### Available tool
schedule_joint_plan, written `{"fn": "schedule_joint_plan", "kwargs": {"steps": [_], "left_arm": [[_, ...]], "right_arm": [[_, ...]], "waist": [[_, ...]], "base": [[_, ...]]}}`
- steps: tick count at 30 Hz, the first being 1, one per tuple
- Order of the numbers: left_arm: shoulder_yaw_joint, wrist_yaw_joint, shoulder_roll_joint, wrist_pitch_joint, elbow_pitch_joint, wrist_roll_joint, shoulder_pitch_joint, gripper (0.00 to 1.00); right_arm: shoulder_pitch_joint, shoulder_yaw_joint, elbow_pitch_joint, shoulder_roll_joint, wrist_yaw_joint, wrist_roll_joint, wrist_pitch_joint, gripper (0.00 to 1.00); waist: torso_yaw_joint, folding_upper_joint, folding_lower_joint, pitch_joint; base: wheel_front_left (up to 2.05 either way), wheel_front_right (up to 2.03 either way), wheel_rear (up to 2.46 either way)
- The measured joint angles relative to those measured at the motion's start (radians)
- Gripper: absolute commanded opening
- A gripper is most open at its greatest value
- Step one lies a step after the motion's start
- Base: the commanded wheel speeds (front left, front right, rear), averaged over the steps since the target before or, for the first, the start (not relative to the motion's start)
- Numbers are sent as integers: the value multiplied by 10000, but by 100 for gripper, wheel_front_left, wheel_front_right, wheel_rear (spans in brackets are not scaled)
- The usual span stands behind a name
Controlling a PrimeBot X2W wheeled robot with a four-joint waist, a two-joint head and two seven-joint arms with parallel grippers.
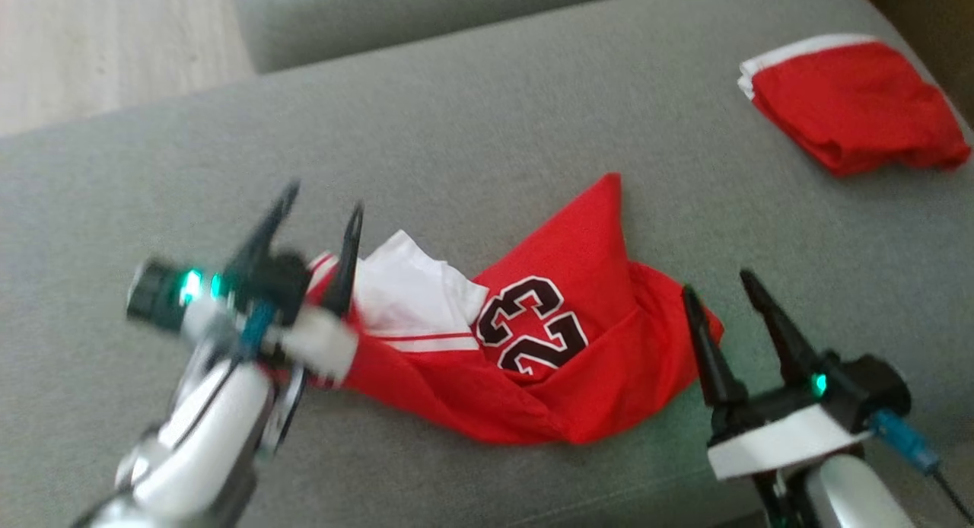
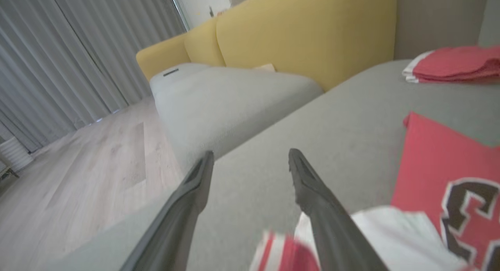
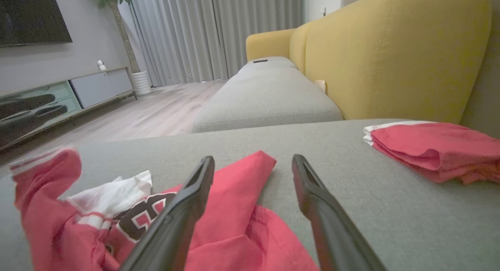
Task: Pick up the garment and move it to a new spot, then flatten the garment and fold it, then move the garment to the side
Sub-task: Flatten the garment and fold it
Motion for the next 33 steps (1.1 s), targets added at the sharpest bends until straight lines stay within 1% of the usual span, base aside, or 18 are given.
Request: {"fn": "schedule_joint_plan", "kwargs": {"steps": [2,3,5,7,8,10,13,15,19,21,24,28,29,31,32,33], "left_arm": [[-38,-31,-211,-56,119,109,-769,100],[-90,0,-359,-81,138,418,-1411,100],[-142,176,-414,-79,125,813,-1922,100],[-171,125,-522,-46,146,855,-2305,100],[-238,-54,-600,121,247,769,-2434,100],[-500,-493,-742,817,826,587,-2551,100],[-834,-1127,-970,1613,2155,219,-2531,100],[-865,-1400,-1114,1850,3076,12,-2550,100],[-965,-1910,-1404,1850,4644,-253,-2843,100],[-1032,-2056,-1551,1647,5183,-242,-3192,100],[-1183,-2150,-1797,1354,5881,-136,-3764,100],[-1417,-2316,-2000,1133,6713,-25,-4124,100],[-1471,-2339,-2013,1041,6880,27,-4151,78],[-1586,-2414,-2069,976,7177,54,-4224,18],[-1653,-2499,-2109,974,7325,54,-4275,0],[-1668,-2594,-2155,976,7457,52,-4322,0]], "right_arm": [[-255,-42,-59,-10,0,0,0,100],[-336,-148,-92,-17,0,0,0,100],[-314,-219,-88,-31,0,0,0,100],[-314,-238,-88,-31,0,-2,0,100],[-315,-234,-88,-29,0,-4,0,100],[-317,-207,-88,-23,0,-21,0,100],[-376,-153,-90,-17,0,-46,0,100],[-515,-86,-92,-19,0,-46,0,100],[-784,27,-127,-35,0,-46,0,100],[-850,19,-148,-77,0,-46,0,100],[-907,15,-148,-125,0,-46,0,100],[-907,17,-148,-123,0,-46,0,100],[-907,17,-148,-123,0,-46,0,100],[-907,13,-148,-121,0,-46,0,100],[-907,10,-148,-117,0,-46,0,100],[-907,4,-146,-115,0,-46,0,100]], "waist": [[-84,0,0,234],[-145,0,0,447],[-172,0,0,607],[-168,0,0,688],[-164,0,0,706],[-189,0,0,764],[-212,0,0,923],[-213,0,0,1045],[-249,0,0,1273],[-262,0,0,1390],[-287,0,0,1498],[-340,0,0,1548],[-356,0,0,1541],[-377,0,0,1512],[-381,0,0,1492],[-382,0,0,1467]], "base": [[0,0,0],[0,0,0],[0,0,0],[0,0,0],[0,0,0],[0,0,0],[0,0,0],[0,0,0],[0,0,0],[0,0,0],[0,0,0],[0,0,0],[0,0,0],[0,0,0],[0,0,0],[0,0,0]]}}
